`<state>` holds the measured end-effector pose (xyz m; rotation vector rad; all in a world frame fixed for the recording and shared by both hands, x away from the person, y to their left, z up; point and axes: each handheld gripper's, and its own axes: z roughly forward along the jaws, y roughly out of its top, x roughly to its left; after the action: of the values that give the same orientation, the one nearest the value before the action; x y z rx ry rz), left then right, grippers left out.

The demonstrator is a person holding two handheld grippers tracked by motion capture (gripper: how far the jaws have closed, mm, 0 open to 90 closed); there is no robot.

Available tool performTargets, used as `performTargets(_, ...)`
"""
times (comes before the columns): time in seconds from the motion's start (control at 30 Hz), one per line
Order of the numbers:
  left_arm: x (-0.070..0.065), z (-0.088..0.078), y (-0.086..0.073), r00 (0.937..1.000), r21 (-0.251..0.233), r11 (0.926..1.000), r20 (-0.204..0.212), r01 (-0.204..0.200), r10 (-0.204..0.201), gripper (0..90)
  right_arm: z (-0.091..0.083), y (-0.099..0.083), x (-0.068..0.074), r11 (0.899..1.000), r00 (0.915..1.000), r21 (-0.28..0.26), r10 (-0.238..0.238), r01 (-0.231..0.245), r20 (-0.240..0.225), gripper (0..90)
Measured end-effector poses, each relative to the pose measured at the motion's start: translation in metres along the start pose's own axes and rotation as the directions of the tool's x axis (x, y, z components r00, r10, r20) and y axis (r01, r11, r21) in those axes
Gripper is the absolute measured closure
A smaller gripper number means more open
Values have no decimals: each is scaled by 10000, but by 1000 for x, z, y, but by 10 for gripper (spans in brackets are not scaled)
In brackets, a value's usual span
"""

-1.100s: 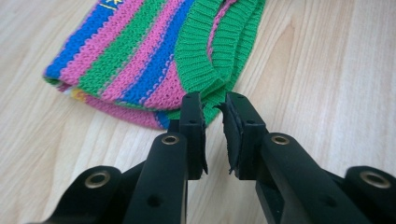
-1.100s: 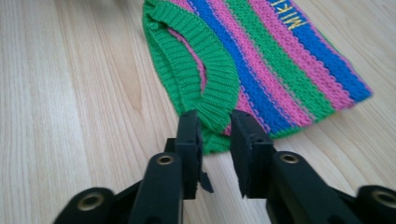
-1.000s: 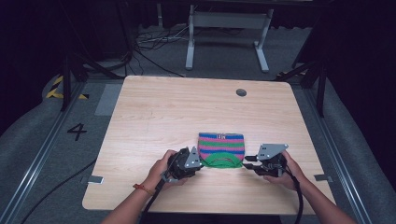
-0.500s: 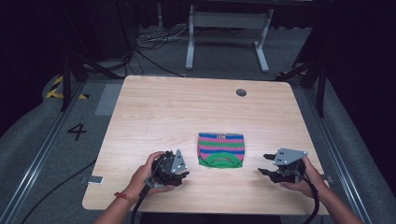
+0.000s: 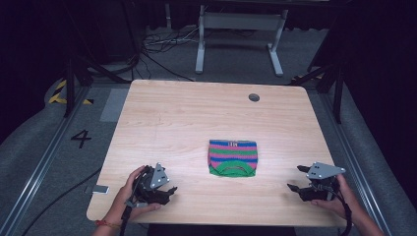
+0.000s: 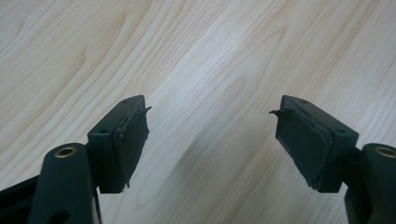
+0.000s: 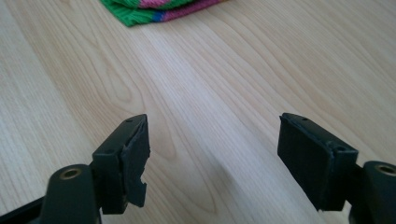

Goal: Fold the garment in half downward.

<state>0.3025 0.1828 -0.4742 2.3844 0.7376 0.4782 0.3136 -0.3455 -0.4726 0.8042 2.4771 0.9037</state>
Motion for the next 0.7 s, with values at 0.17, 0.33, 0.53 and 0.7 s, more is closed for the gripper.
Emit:
performTargets(0.17, 10, -11, -16, 9978, -309, 9974, -24, 654, -655, 220, -4, -21, -10, 9967, 9962, -82, 816, -814, 293, 237)
performTargets(0.33, 19, -20, -32, 9934, -422, 9928, -164, 1124, -1132, 209, -6, -36, -18, 9888, 9873, -108, 1495, -1492, 540, 232)
performTargets(0.53, 32, -26, -48, 9790, -470, 9787, -308, 2001, -2016, 185, -8, -58, -30, 9634, 9580, -250, 2680, -2669, 1017, 177)
performTargets(0.7, 36, -21, -59, 9728, -3, 9730, -209, 2308, -2308, 165, -8, -66, -36, 9457, 9420, -509, 3244, -3210, 863, 168)
